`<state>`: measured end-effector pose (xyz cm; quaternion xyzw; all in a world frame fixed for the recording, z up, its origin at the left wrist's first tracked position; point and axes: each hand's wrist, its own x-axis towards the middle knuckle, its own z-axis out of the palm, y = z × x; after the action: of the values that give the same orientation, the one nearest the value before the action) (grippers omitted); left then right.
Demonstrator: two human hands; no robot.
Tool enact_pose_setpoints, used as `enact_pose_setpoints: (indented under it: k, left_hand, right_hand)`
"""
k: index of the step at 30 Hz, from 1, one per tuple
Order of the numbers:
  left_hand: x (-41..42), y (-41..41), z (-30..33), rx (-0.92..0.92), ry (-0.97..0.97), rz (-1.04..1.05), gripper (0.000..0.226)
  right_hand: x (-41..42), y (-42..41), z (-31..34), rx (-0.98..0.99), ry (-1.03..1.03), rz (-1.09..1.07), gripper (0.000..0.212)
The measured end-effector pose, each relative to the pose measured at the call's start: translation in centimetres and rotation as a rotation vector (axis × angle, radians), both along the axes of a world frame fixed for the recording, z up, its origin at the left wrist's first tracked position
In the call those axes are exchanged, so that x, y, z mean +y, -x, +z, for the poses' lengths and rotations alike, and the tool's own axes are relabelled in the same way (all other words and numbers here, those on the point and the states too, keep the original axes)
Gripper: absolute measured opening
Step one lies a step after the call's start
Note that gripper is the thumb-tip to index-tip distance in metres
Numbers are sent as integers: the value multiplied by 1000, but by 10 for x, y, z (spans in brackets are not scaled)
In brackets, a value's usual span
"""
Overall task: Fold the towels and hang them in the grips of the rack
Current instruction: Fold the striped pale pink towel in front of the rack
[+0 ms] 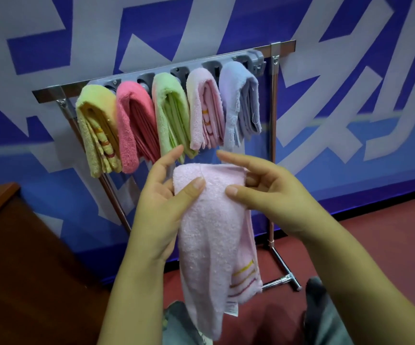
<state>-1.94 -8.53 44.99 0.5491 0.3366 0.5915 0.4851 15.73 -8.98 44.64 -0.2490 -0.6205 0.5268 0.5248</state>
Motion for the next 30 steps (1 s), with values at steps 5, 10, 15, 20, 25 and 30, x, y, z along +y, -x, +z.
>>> enact_pose_setpoints:
  k: [5,10,15,20,25,30]
  left_hand:
    - [1,6,1,58,-75,53,58]
    - [2,16,-2,128,-97,15,70]
    - [3,16,-7,146,-96,4,56]
    - [4,6,-5,106,-161,118,40]
    - [4,6,-13,174,-199,245,36]
    - [6,10,-13,236,-252,390,35]
  right_hand:
    - [4,9,-3,48,36,-11,36]
    - [6,12,-2,128,4,32,40]
    - [8,8,-3,152,3,46,42]
    - [7,7,-2,-257,-154,-245,42]
    - [4,11,1,-598,-292,-504,42]
    - [5,16,1,-469,-312,-544,48]
